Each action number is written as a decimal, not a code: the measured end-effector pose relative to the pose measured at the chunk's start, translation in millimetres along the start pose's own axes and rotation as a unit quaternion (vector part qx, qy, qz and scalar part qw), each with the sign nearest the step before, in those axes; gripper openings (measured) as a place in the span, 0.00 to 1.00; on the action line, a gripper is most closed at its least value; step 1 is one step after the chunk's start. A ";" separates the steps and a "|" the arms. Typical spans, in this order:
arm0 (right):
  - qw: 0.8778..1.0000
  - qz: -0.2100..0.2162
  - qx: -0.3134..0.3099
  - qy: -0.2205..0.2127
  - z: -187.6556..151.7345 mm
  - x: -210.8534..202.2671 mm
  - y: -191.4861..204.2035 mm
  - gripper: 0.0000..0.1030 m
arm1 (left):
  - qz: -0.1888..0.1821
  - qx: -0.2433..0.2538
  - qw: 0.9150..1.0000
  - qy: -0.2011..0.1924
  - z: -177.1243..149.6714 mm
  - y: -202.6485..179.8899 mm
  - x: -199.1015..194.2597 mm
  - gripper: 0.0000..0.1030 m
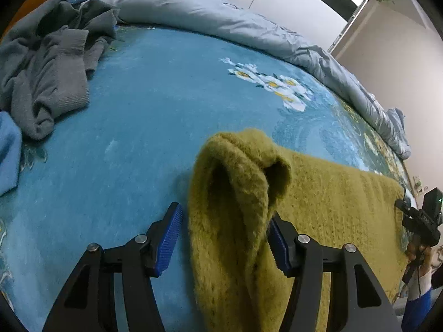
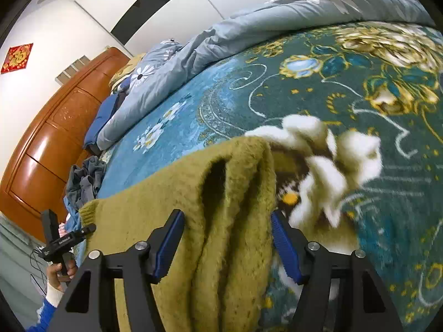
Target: Fold clothes
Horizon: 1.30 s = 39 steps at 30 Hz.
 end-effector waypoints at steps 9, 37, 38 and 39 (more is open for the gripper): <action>1.000 0.020 0.021 -0.010 8.2 0.6 -3.3 0.20 | -0.074 -0.043 0.996 -0.014 13.1 -1.1 1.9 0.26; 0.999 -0.011 0.047 -0.022 60.1 17.8 -28.4 0.49 | 0.005 -0.074 0.996 -0.046 55.0 -14.5 3.0 0.39; 0.999 -0.006 0.045 -0.028 54.8 8.8 -25.1 0.53 | 0.003 -0.058 0.996 -0.063 48.7 -24.4 -8.4 0.40; 0.999 0.000 0.038 -0.033 48.8 1.2 -21.9 0.59 | 0.000 -0.041 0.996 -0.080 42.3 -34.6 -19.9 0.41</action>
Point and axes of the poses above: each gripper's, at about its wrist camera, not at the fingertips, and x roughly the way its jaws point, y to its left, z to its top, the point moved 6 cm from there along x, roughly the way its jaws point, and after that the axes turned 9 degrees about y, right-handed, at the moved point
